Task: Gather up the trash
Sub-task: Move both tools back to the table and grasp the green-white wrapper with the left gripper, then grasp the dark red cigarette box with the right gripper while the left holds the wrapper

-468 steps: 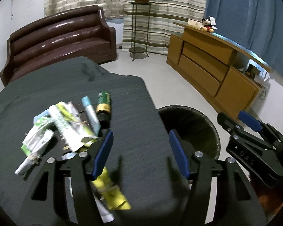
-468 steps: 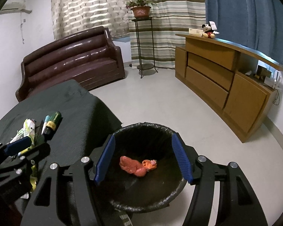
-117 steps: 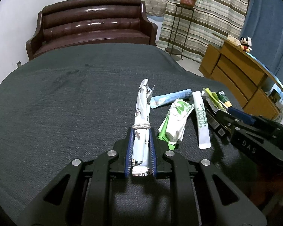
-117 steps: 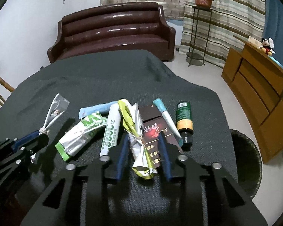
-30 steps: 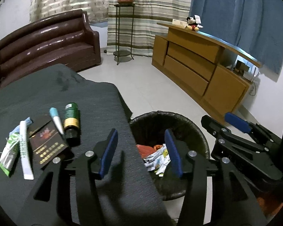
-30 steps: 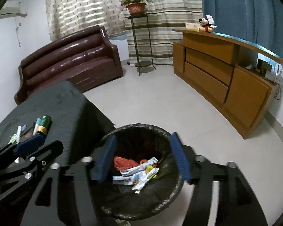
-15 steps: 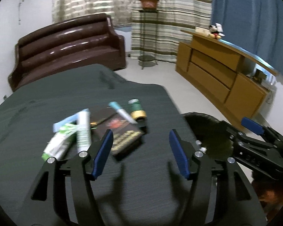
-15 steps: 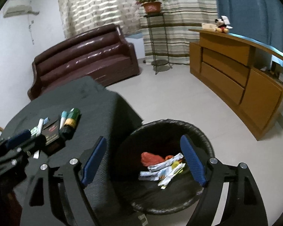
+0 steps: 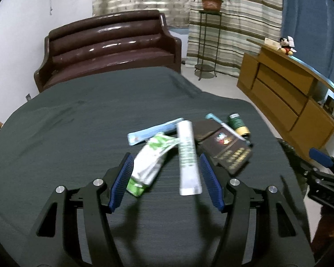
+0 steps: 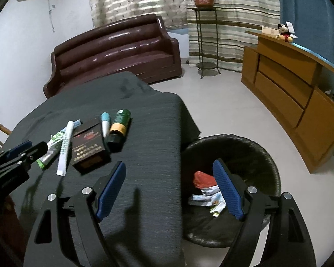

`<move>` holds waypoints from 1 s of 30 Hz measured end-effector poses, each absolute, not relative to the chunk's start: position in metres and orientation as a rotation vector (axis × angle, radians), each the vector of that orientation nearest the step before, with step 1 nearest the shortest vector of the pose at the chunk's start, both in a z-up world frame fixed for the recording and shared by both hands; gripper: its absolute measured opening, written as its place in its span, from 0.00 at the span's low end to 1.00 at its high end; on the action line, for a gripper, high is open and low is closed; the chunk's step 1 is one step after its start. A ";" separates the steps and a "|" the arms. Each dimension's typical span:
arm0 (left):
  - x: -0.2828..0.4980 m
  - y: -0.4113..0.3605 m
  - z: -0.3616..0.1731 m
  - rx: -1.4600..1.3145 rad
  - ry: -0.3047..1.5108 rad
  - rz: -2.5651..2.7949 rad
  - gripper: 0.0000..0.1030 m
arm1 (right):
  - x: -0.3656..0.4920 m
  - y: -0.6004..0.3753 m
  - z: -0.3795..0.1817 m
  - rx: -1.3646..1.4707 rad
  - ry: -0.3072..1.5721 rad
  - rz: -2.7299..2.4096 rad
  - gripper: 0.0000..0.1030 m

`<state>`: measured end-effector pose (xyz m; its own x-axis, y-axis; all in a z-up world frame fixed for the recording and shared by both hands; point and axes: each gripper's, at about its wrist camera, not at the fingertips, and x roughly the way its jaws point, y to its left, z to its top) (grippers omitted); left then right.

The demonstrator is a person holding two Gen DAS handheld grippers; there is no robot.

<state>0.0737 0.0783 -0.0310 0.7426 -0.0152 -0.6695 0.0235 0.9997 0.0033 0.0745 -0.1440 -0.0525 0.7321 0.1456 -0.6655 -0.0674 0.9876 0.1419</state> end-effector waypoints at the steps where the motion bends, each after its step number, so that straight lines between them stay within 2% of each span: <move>1: 0.075 0.080 -0.032 0.015 0.740 -0.019 0.58 | 0.075 -0.142 -0.052 0.111 0.742 0.119 0.76; 12: 0.103 0.099 -0.047 0.022 0.846 -0.062 0.58 | 0.086 -0.120 -0.051 0.087 0.766 0.147 0.76; 13: 0.104 0.099 -0.048 0.026 0.849 -0.065 0.57 | 0.087 -0.117 -0.051 0.086 0.768 0.150 0.76; 19: 0.112 0.099 -0.059 0.023 0.894 -0.110 0.33 | 0.092 -0.108 -0.053 0.073 0.788 0.167 0.76; 30: 0.104 0.111 -0.056 -0.021 0.871 -0.125 0.30 | 0.101 -0.084 -0.053 0.052 0.803 0.238 0.76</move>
